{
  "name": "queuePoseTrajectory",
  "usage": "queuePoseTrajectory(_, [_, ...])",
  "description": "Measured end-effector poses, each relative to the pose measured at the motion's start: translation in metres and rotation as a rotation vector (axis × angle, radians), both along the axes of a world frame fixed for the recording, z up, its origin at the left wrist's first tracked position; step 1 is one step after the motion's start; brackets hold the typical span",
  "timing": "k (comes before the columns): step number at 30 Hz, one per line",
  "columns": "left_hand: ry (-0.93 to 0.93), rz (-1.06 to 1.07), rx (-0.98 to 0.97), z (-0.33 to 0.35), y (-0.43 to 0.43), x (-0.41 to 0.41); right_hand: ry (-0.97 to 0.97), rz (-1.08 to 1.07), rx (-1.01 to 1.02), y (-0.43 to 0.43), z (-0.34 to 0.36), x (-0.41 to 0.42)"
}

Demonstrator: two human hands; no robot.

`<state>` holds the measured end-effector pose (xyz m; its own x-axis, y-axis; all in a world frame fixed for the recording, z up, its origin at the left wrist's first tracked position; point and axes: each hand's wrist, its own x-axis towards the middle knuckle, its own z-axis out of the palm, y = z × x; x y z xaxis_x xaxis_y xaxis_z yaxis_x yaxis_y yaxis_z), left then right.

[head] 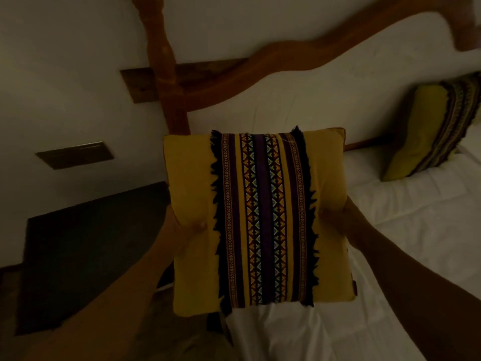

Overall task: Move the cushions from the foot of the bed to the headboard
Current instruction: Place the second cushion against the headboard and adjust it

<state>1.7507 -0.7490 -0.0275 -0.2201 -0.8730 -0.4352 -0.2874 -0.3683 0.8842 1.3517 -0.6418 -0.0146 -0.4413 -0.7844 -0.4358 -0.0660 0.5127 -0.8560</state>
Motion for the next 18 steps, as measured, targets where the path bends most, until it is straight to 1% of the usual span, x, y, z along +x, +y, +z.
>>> queuePoseTrajectory(5, [0.085,0.042,0.090,-0.023,-0.047,-0.049,0.005,-0.045,0.056,-0.044,-0.024,-0.043])
queuePoseTrajectory(11, [0.149,0.093,0.112,-0.063,-0.079,-0.107,-0.010,-0.112,0.146,-0.085,-0.047,-0.103])
queuePoseTrajectory(14, [0.148,0.123,0.116,-0.075,-0.091,-0.136,-0.020,-0.128,0.129,-0.105,-0.052,-0.132])
queuePoseTrajectory(18, [0.062,0.141,0.140,-0.085,-0.105,-0.179,-0.043,-0.165,0.082,-0.128,-0.058,-0.166])
